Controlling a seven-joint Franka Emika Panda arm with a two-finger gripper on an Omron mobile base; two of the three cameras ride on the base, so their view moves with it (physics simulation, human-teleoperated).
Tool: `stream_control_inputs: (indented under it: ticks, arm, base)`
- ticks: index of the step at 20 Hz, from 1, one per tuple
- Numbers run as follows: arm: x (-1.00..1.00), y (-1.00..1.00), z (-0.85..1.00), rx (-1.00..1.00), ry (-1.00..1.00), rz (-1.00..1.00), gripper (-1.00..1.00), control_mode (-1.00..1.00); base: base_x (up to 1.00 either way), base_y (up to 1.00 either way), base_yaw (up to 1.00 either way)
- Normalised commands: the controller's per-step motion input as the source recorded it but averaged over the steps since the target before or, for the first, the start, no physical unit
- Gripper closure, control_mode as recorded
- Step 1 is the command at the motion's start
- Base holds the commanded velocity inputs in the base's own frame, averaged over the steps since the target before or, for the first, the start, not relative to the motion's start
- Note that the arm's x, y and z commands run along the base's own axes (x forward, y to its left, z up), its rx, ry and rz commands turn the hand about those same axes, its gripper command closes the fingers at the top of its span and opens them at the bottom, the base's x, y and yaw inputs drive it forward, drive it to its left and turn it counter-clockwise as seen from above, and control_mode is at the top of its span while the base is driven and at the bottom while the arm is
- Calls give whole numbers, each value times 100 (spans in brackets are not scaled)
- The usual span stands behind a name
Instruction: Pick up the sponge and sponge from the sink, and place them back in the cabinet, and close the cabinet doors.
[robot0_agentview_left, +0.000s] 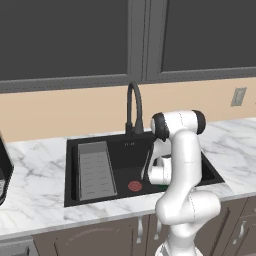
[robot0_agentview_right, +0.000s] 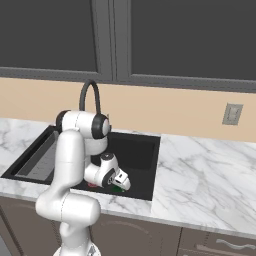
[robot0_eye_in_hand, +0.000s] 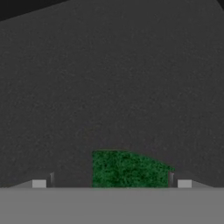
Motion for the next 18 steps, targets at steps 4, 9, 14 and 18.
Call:
stream_control_inputs:
  ticks: [4,9,14,18]
  arm:
    - [5,0,-3,0,0,0,-100,-100]
    - [6,0,-3,0,0,0,-100,-100]
    - [0,0,-5,0,0,0,-100,-100]
    - [0,-3,0,0,0,0,-100,-100]
  base:
    - [0,0,0]
    - [0,0,0]
    - [0,0,0]
    - [0,0,0]
